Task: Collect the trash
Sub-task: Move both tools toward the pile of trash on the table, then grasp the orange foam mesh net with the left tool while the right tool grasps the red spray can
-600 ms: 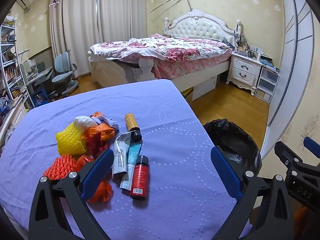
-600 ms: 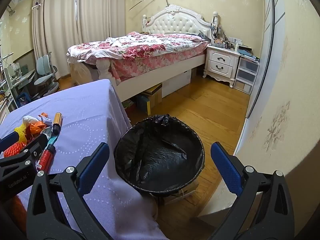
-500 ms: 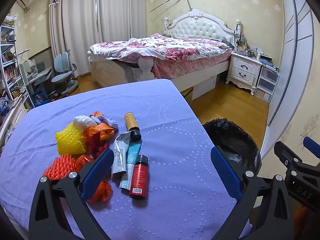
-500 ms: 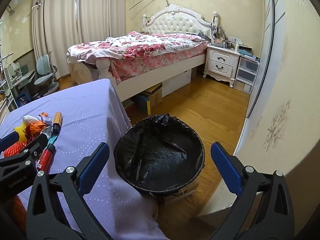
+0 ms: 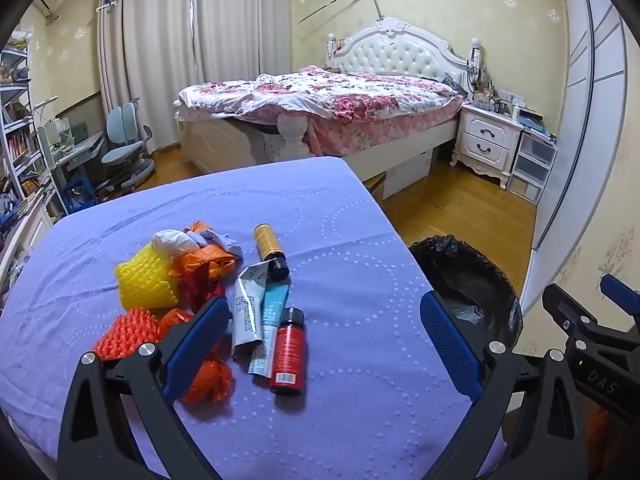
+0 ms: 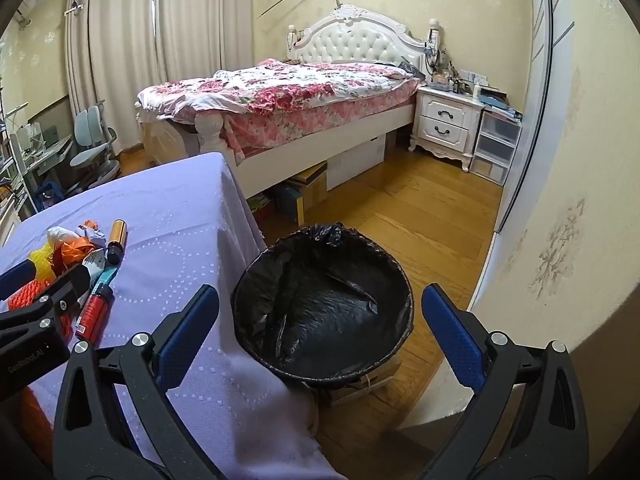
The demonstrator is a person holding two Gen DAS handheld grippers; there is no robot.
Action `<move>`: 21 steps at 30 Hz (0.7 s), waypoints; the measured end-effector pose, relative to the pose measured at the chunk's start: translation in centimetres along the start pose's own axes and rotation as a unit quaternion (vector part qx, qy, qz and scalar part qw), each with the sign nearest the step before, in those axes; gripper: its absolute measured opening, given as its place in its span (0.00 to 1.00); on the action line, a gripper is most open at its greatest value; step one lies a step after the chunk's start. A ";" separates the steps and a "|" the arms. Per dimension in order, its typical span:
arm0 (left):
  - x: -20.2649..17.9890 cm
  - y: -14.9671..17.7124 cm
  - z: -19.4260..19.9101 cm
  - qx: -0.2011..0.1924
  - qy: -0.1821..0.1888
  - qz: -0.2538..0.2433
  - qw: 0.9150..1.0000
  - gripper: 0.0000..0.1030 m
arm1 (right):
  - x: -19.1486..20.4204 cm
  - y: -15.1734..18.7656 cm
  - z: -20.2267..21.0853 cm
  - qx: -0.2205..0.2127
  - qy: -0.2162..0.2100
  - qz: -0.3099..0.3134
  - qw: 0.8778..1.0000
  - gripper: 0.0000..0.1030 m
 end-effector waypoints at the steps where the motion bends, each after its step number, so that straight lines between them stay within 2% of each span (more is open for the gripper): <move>1: 0.3 0.2 0.3 0.000 -0.002 0.002 1.000 0.91 | 0.2 0.2 0.1 0.000 -0.002 0.002 1.000 0.95; 4: 1.4 0.4 1.0 0.005 -0.006 0.008 1.000 0.88 | 1.2 0.1 0.2 0.004 -0.011 0.009 1.000 0.89; 6: 2.7 0.7 1.4 0.006 -0.016 0.012 1.000 0.85 | 2.2 -0.5 0.0 0.012 -0.021 0.012 1.000 0.79; 14: 7.3 1.6 2.8 0.006 -0.049 0.032 0.998 0.84 | 6.9 -0.8 0.6 0.022 -0.063 0.041 0.997 0.75; 21: 12.2 3.2 3.1 0.016 -0.077 0.068 0.995 0.84 | 10.9 -0.6 1.2 0.027 -0.091 0.078 0.992 0.73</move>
Point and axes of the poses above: each gripper's, at about its wrist camera, not at the fingertips, and z roughly against the way its jaws point, x to its left, y to its underside, the point moved 5 cm from there along -z, roughly the way its jaws point, and after that the axes turned 7 degrees about y, right-handed, at the moved point
